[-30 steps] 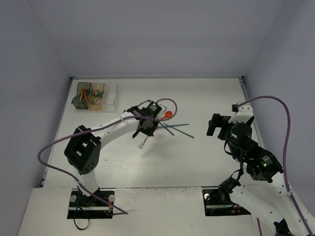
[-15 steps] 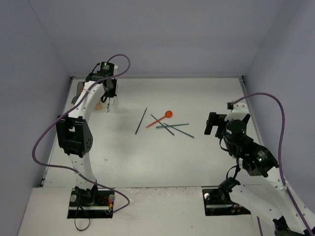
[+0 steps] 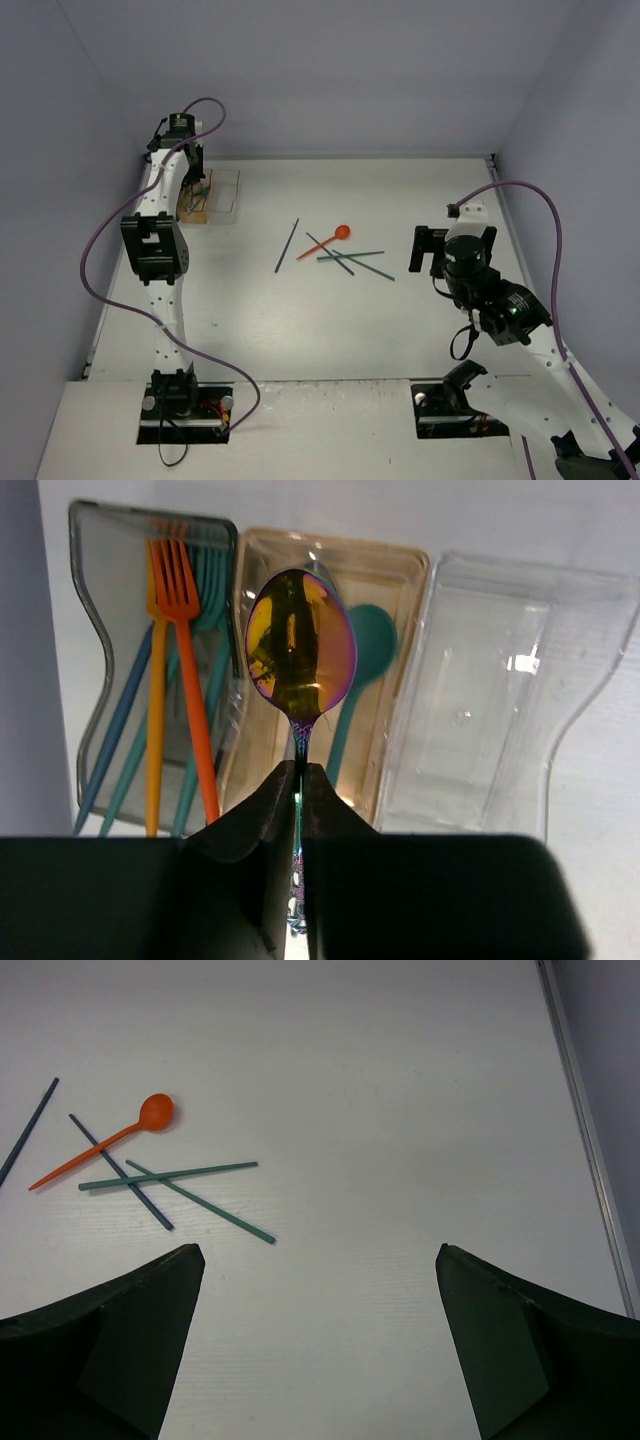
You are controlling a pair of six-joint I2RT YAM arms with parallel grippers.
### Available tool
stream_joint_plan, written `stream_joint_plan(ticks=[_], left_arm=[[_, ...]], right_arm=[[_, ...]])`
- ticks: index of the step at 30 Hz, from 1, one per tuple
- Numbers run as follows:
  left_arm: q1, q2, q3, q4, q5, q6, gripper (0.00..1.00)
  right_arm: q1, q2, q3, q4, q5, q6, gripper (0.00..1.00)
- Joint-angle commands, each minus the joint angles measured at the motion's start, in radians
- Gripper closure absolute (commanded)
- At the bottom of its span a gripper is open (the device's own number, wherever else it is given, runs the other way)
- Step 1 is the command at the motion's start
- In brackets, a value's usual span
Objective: Sort the eating utensils into containers
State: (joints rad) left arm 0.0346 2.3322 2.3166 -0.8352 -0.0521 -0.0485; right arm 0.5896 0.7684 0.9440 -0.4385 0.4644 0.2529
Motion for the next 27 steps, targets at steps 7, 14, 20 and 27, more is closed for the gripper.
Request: stream_joint_plan(ticks=[7, 14, 20, 27], left_arm=[[0.011, 0.003, 0.094, 0.011, 0.011, 0.035, 0.75], [-0.009, -0.115, 0.005, 0.016, 0.106, 0.015, 0.70], [-0.211, -0.279, -0.179, 0.017, 0.207, 0.079, 0.69], [-0.509, -0.341, -0.396, 0.063, 0.212, 0.116, 0.68]], right_arm=[[-0.005, 0.053, 0.036, 0.053, 0.050, -0.021, 0.00], [-0.005, 0.041, 0.035, 0.053, 0.058, -0.020, 0.00], [-0.005, 0.008, 0.028, 0.055, 0.065, -0.022, 0.00], [-0.005, -0.028, 0.022, 0.054, 0.048, -0.023, 0.00]])
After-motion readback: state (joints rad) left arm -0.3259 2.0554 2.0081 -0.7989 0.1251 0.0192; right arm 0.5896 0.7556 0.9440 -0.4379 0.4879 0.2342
